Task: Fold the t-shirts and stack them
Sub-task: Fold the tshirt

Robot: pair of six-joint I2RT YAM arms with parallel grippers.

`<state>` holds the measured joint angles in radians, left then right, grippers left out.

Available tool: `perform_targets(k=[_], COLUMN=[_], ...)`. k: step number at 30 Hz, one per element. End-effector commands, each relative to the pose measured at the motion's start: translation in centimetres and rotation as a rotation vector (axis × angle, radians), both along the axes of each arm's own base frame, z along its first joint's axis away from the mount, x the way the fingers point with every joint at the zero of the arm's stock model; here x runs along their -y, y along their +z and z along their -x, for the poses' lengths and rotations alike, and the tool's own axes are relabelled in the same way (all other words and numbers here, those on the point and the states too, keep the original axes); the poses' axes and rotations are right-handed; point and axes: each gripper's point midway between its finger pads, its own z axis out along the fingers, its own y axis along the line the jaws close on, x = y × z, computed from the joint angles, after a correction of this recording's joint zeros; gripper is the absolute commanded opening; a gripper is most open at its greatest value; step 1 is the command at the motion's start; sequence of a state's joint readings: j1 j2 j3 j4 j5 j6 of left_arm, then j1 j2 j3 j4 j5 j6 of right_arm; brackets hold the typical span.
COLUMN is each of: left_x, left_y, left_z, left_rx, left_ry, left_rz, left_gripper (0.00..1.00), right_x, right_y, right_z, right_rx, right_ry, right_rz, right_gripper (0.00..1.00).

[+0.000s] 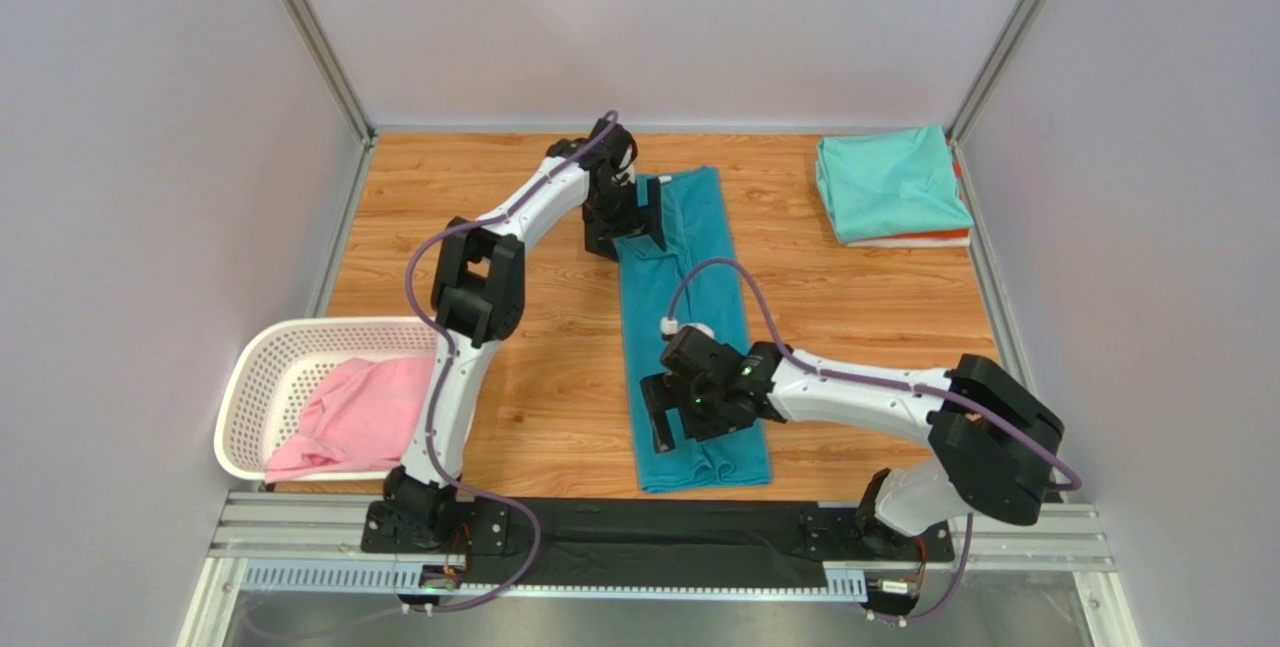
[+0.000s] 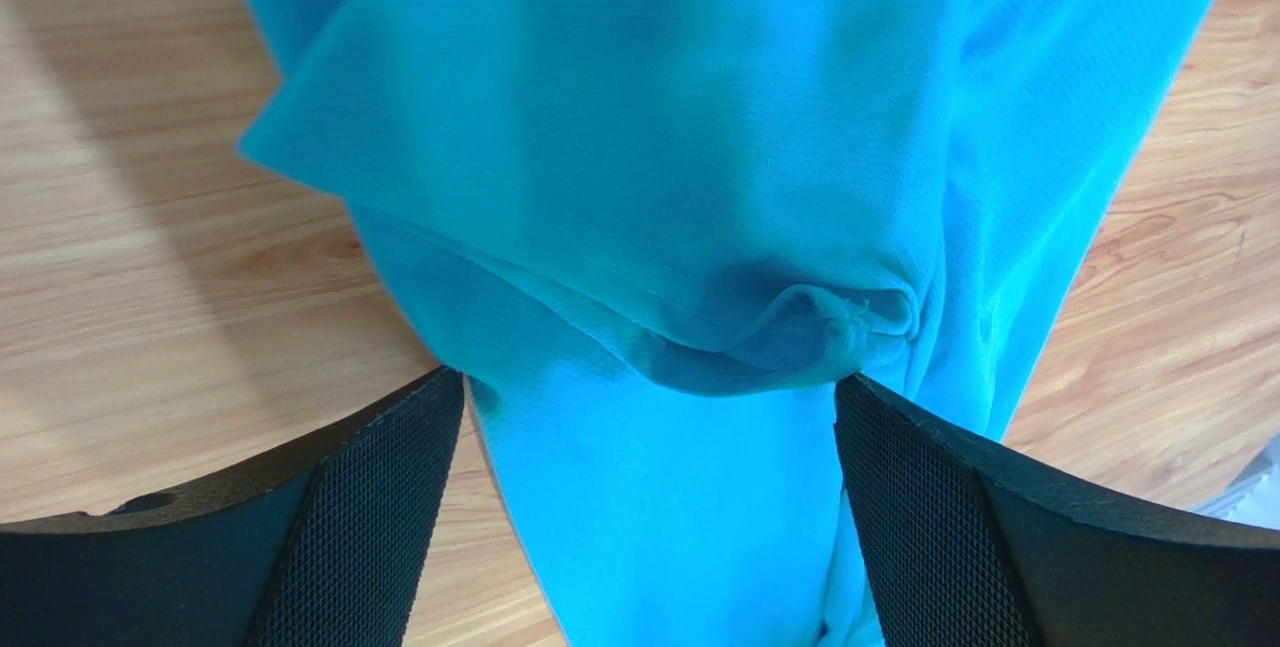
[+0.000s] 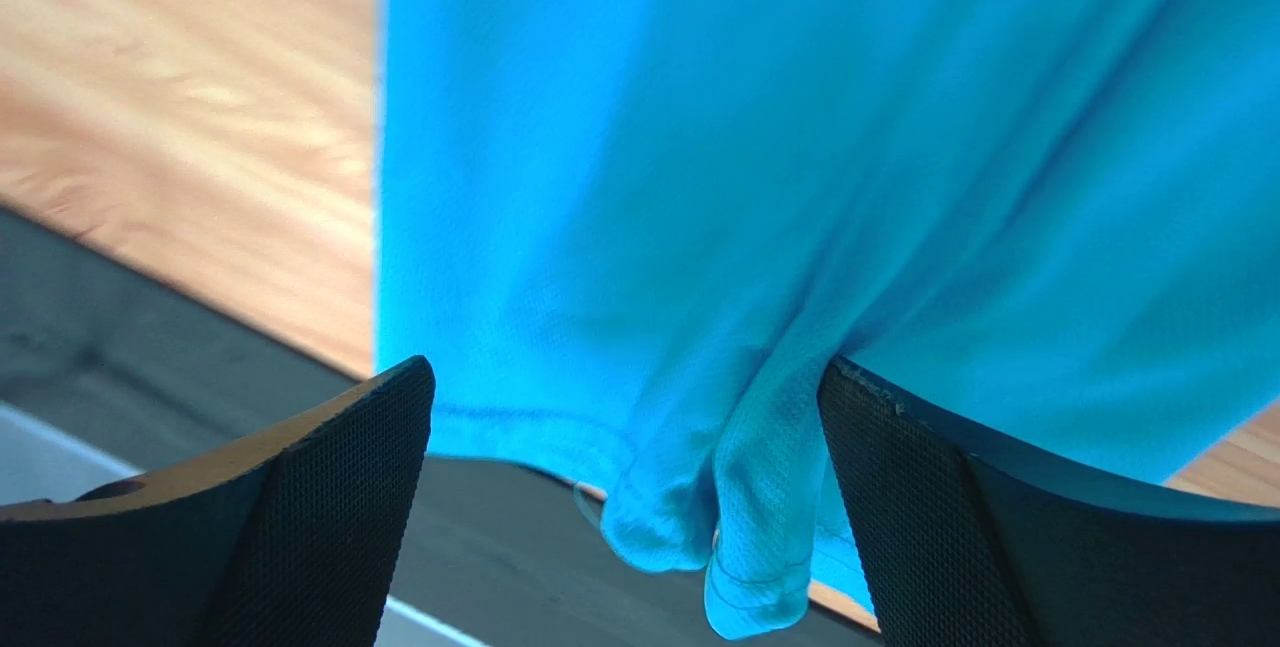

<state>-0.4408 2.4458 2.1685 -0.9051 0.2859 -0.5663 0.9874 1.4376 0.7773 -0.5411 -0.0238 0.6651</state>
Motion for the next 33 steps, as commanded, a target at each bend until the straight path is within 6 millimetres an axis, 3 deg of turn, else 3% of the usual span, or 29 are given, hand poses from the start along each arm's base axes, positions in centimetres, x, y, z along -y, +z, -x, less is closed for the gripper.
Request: perform_targets(k=[1, 6, 11, 17, 20, 21, 23, 24, 25, 26, 27, 28, 29, 30, 32, 33], left_x=[-1.9, -2.6, -3.3, -4.5, -5.3, -5.6, -5.7, -6.0, -5.6, -6.2, -6.4, -6.3, -6.9, -7.0, -6.9, -6.5], left_y=[0.6, 2.9, 7.9, 13.5, 14.4, 14.2, 13.7, 12.5, 12.2, 9.0, 9.8, 9.2, 6.8, 7.4, 5.9, 6.4], left_z=[-0.7, -1.6, -1.2, 1.9, 5.3, 8.2, 10.6, 14.2, 15.4, 19.0, 20.7, 22.1, 25.1, 26.5, 30.3, 31.4], left_rx=[0.008, 0.06, 0.143, 0.208, 0.218, 0.205, 0.214, 0.189, 0.195, 0.123, 0.146, 0.116, 0.061, 0.083, 0.041, 0.051], left_ry=[0.002, 0.004, 0.021, 0.03, 0.04, 0.024, 0.035, 0.017, 0.028, 0.003, 0.009, 0.04, 0.016, 0.011, -0.028, -0.044], left_rz=[-0.031, -0.018, -0.015, 0.002, -0.026, -0.037, -0.044, -0.055, -0.033, -0.069, -0.037, -0.013, -0.039, -0.009, -0.019, 0.015], left_gripper=[1.0, 1.0, 1.0, 1.0, 1.0, 1.0, 1.0, 1.0, 1.0, 1.0, 1.0, 1.0, 1.0, 1.0, 1.0, 1.0], right_x=[-4.4, -6.0, -3.5, -0.4, 1.9, 3.2, 4.6, 5.6, 6.5, 7.1, 7.9, 8.4, 8.7, 9.1, 9.7, 9.9], right_y=[2.7, 4.6, 5.8, 8.6, 8.8, 8.1, 7.9, 7.4, 6.9, 6.6, 6.3, 5.9, 5.7, 5.5, 4.7, 4.4], right_z=[0.3, 0.4, -0.9, -1.4, -1.1, -0.8, -0.2, 0.3, 0.9, 1.3, 1.9, 2.5, 2.8, 3.1, 3.8, 4.0], right_rx=[0.039, 0.088, 0.168, 0.256, 0.269, 0.251, 0.229, 0.209, 0.195, 0.175, 0.158, 0.137, 0.124, 0.114, 0.094, 0.085], right_ry=[0.074, 0.108, -0.013, -0.108, -0.174, -0.194, -0.235, -0.245, -0.254, -0.278, -0.283, -0.283, -0.3, -0.309, -0.323, -0.343], right_rz=[-0.093, -0.116, -0.054, -0.075, -0.07, -0.035, -0.032, -0.003, 0.008, 0.016, 0.036, 0.033, 0.03, 0.031, 0.026, 0.022], right_gripper=[1.0, 1.0, 1.0, 1.0, 1.0, 1.0, 1.0, 1.0, 1.0, 1.0, 1.0, 1.0, 1.0, 0.99, 0.98, 0.97])
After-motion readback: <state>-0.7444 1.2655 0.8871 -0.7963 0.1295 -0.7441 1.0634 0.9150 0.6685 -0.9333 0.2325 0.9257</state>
